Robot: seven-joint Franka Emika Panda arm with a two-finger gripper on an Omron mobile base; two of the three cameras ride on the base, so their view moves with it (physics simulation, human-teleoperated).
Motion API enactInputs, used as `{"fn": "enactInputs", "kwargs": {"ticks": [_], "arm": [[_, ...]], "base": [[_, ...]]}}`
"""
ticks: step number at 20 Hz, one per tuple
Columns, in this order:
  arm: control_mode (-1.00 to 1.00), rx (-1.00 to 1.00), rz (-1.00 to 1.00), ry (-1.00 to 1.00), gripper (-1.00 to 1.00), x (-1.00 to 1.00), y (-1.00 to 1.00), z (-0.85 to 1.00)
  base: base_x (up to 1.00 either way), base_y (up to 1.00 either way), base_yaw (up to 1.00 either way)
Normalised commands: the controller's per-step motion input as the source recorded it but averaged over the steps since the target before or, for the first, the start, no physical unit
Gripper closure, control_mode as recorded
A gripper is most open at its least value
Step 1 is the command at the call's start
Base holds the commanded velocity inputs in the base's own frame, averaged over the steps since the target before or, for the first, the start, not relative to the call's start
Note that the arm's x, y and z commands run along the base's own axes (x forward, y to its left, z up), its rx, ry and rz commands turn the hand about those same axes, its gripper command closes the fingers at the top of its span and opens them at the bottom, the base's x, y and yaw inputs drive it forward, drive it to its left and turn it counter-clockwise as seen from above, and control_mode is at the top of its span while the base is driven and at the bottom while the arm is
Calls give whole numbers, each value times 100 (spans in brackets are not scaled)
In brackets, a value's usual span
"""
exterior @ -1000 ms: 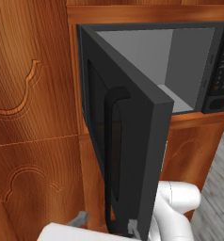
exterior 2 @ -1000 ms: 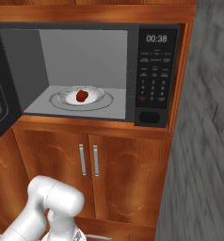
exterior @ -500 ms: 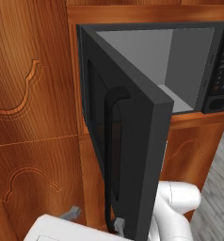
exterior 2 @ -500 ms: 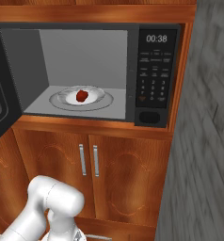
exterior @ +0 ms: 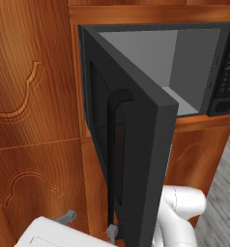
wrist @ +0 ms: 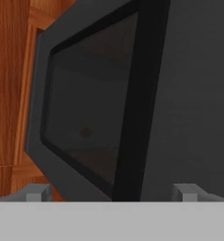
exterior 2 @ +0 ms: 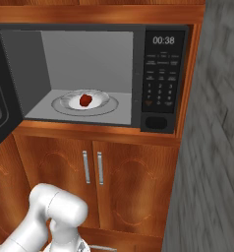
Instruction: Pick the bell pepper from the counter and place it in the microwave. Then turn on the microwave.
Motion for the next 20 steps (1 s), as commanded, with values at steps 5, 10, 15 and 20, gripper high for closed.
{"fn": "enactInputs", "kwargs": {"ticks": [5,10,15,20], "arm": [[-100,0,-5,0,-100,5,0,-4],[-100,0,-4,0,-100,4,-3,0],[-100,0,-3,0,-100,0,-7,0],[-100,0,-1,0,-100,0,-17,0]], "base": [[0,0,0],[0,0,0],[0,0,0],[0,0,0]]}}
